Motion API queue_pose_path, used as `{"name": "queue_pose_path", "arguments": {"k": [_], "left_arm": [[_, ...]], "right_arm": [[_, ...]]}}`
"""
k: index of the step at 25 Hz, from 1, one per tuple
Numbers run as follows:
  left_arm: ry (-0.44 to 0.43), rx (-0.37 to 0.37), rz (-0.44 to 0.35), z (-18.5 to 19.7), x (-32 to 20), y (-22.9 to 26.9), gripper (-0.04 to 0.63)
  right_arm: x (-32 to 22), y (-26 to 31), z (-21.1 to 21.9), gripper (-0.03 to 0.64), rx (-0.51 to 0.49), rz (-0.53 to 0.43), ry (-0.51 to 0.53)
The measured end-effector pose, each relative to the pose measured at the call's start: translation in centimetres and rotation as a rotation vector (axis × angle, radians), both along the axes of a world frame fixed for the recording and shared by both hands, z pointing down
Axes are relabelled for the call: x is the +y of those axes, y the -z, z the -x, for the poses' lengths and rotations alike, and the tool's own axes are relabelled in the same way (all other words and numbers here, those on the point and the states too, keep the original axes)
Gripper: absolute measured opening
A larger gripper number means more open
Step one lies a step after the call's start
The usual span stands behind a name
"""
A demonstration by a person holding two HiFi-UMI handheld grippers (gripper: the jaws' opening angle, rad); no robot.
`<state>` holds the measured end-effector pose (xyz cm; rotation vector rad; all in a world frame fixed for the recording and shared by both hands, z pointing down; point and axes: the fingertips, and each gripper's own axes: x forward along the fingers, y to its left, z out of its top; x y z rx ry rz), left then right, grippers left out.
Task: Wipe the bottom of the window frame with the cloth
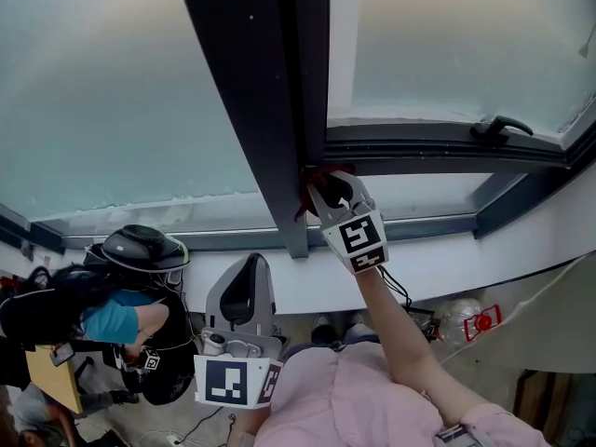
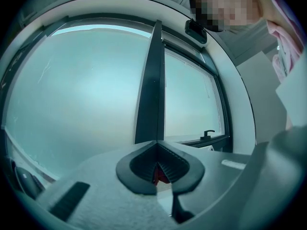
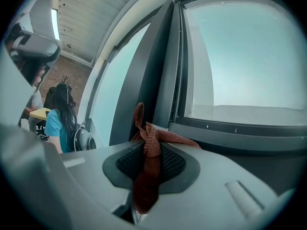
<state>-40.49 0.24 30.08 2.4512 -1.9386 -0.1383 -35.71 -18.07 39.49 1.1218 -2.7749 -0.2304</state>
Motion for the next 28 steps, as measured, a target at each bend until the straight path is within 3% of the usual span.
{"name": "queue_pose_path", "arguments": {"k": [8,28], "left_arm": [[0.004,0.008,-0.01,0.4,0.9,0.1,-0.006],[-0.022,0.042,-0.038,-0.3,1.1,0.8,-0.006]], "right_arm": [[-0.6,-0.5,-2.4,0.075,-0.022,0.031,-0.069],[-1.2,0.6,-4.7,0.075,0.006,-0.001,-0.063]]}}
